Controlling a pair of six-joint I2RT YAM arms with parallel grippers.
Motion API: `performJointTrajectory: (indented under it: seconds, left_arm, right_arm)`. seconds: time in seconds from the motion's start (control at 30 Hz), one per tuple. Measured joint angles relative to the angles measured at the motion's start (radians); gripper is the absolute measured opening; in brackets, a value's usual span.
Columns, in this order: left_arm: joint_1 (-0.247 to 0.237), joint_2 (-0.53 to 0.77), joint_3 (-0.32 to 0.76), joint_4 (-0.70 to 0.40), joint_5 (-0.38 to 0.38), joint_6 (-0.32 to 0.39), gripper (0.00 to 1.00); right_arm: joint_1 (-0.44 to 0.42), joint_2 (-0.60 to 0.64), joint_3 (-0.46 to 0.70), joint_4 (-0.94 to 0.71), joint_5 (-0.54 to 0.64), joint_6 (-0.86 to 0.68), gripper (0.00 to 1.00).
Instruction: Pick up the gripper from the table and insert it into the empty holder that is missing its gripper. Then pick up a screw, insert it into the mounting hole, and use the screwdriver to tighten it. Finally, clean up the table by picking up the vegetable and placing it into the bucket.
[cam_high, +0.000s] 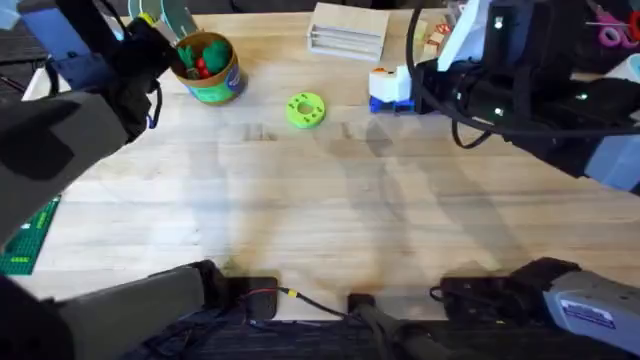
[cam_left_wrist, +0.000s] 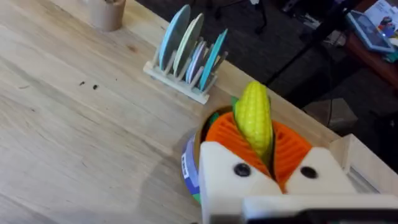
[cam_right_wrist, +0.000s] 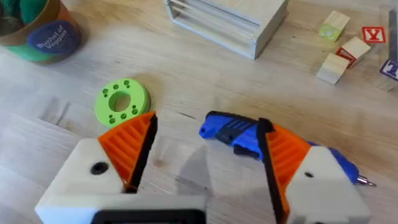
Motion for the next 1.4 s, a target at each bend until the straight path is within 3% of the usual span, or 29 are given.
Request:
performJointTrajectory:
  seconds: [0.3, 0.37, 0.5, 0.57, 0.8, 1.07, 1.17, 1.4]
  left_arm:
    - [0.0, 0.124, 0.0, 0.029, 0.014, -0.076, 0.035]
    - [0.0, 0.124, 0.0, 0.033, 0.021, -0.083, 0.207]
    - [0.0, 0.124, 0.0, 0.039, 0.029, -0.092, 0.746]
    - [0.0, 0.124, 0.0, 0.039, 0.032, -0.099, 0.927]
    - [0.0, 0.124, 0.0, 0.086, 0.072, -0.087, 0.995]
    - [-0.013, 0.069, 0.0, 0.057, 0.137, 0.022, 0.997]
    - [-0.043, 0.0, 0.0, -0.021, 0.147, 0.092, 0.996]
    - [-0.174, -0.181, 0.0, -0.26, 0.161, 0.289, 0.995]
  right_arm:
    - [0.0, 0.0, 0.0, 0.001, 0.0, 0.0, 0.992]
    - [0.0, 0.0, 0.0, 0.001, 0.0, 0.0, 0.992]
    - [0.0, 0.0, 0.0, 0.001, 0.0, 0.0, 0.992]
    - [0.0, 0.0, 0.0, 0.001, 0.0, 0.0, 0.992]
    - [0.0, 0.0, 0.0, 0.001, 0.0, 0.0, 0.992]
    - [0.0, 0.022, 0.0, 0.001, 0.0, 0.0, 0.992]
    - [0.0, 0.024, 0.0, 0.001, 0.0, 0.0, 0.992]
    - [0.0, 0.024, 0.0, -0.013, 0.0, 0.0, 0.992]
